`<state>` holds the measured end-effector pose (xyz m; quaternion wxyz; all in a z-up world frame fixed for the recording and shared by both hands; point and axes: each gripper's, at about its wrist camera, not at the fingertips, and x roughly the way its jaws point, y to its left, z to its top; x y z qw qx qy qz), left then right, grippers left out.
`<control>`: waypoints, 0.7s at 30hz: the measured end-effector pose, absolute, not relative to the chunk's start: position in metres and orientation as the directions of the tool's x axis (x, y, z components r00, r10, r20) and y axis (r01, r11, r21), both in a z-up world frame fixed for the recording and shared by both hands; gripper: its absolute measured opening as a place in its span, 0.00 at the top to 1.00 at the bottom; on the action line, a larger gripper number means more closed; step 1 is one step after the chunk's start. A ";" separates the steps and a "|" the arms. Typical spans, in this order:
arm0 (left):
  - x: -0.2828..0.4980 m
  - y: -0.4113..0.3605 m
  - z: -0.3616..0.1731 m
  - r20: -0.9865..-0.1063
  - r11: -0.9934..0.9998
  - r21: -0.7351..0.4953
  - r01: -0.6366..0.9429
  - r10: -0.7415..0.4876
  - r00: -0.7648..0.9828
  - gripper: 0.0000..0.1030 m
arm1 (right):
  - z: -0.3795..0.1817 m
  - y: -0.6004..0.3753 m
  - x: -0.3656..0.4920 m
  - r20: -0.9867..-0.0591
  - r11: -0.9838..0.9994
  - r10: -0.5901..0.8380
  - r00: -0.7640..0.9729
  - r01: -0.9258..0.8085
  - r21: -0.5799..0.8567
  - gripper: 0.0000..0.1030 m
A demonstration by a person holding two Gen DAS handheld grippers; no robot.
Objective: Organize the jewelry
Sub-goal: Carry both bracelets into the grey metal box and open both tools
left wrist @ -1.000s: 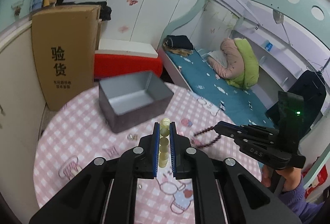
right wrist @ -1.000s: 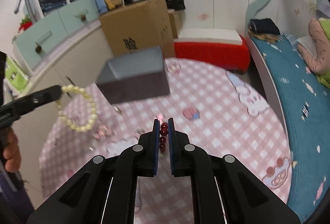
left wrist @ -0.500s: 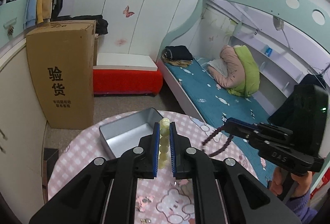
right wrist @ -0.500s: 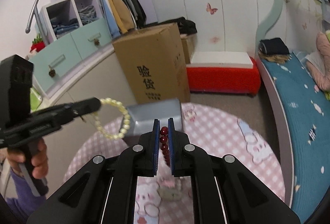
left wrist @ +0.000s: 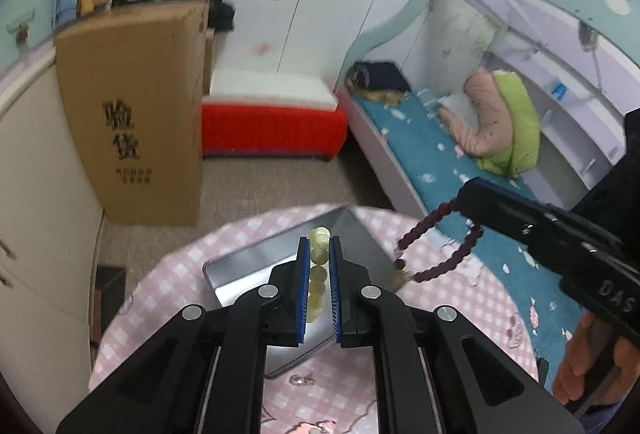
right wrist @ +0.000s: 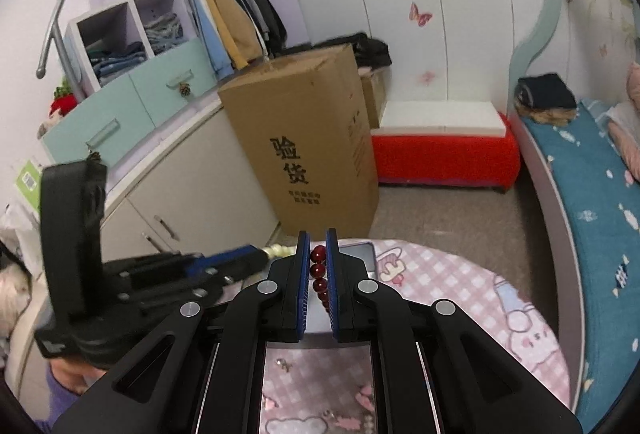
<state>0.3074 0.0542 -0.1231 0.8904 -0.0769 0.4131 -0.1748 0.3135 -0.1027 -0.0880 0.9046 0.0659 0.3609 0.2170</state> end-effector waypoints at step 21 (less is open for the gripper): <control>0.316 0.055 -0.171 -0.774 0.952 -0.242 0.189 -0.307 0.553 0.69 | -0.177 -0.067 0.342 -0.764 0.913 0.396 0.509 -0.308 0.267 0.92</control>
